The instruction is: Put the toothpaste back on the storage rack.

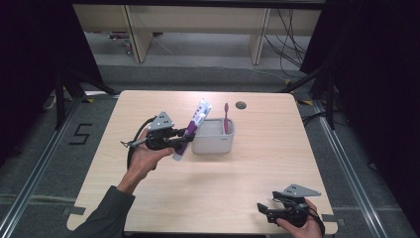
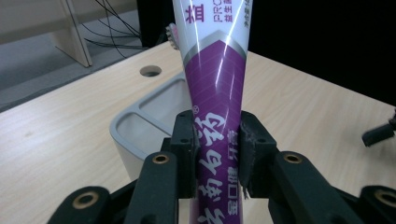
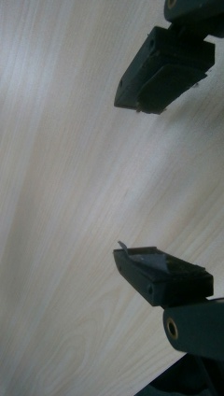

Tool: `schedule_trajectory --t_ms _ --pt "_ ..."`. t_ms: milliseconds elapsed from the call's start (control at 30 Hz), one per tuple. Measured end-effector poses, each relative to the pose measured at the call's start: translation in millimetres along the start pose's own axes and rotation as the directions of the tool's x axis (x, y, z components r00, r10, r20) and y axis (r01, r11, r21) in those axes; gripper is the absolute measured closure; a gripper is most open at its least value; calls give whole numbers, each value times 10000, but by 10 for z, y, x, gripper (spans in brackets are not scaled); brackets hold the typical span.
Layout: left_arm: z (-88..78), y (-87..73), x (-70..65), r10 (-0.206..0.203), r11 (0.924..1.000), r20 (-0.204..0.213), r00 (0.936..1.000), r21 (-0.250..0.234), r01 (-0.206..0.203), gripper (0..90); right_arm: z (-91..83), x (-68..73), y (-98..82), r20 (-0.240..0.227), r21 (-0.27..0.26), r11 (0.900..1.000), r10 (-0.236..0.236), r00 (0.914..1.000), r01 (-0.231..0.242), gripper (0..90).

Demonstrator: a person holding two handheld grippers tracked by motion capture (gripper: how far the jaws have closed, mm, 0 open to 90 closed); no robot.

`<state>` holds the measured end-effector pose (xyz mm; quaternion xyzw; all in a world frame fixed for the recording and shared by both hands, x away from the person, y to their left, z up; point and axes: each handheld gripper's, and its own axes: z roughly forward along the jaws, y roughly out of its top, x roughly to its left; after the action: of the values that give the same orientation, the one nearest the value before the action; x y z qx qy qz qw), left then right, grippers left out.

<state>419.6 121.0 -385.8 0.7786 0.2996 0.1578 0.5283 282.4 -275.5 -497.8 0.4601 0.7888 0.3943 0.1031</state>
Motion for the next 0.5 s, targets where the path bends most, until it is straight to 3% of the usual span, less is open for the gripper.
schedule_trajectory --t_ms 100,133,200,267,300,500 --pt "35 59 7 28 9997 -117 9999 -224 -31 703 1 2 3 -5 -31 10000 -5 10000 5 235" --pt "43 67 7 14 9996 -156 9999 -270 -18 704 -5 22 2 -32 75 9996 270 9996 -269 235" --pt "68 96 18 -131 9990 -133 9998 -422 125 703 3 -9 2 19 -66 10000 -60 10000 60 235" --pt "96 136 17 -36 9987 -222 9997 -517 25 703 -6 16 -1 21 -29 9998 198 9998 -198 235" --pt "96 136 17 -36 9987 -222 9997 -517 25 704 -2 -9 2 66 -133 9997 -180 9998 181 235" --pt "146 176 35 -152 9977 -309 9994 -672 130 703 -1 3 1 11 -5 10000 25 10000 -25 235"
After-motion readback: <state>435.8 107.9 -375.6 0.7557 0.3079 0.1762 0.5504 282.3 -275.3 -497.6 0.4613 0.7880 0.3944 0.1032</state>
